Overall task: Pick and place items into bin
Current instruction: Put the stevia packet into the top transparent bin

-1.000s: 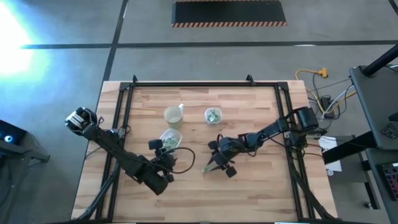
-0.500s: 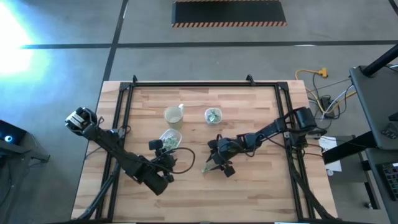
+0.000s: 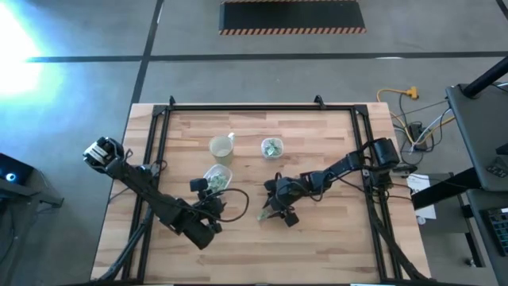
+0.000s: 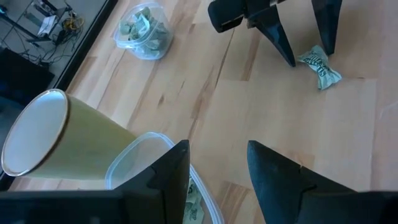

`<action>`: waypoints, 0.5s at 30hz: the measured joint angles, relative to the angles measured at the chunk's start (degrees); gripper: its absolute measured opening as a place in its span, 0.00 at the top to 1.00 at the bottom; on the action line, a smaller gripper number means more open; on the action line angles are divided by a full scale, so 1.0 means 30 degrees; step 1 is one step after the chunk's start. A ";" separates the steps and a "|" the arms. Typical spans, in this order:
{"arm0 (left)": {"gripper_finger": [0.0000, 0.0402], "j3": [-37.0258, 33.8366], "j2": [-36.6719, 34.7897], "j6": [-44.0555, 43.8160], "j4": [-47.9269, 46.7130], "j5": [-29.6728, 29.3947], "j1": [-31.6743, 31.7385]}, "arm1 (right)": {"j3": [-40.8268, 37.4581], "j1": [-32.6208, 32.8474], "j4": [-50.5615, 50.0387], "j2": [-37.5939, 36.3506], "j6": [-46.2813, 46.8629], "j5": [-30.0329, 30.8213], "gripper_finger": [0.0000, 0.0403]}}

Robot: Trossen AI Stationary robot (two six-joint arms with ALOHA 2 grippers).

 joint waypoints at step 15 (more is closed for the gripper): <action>0.64 0.0000 0.0000 0.0002 0.0001 0.0000 0.0000 | 0.0038 0.0015 -0.0215 0.0000 -0.0592 -0.0022 0.80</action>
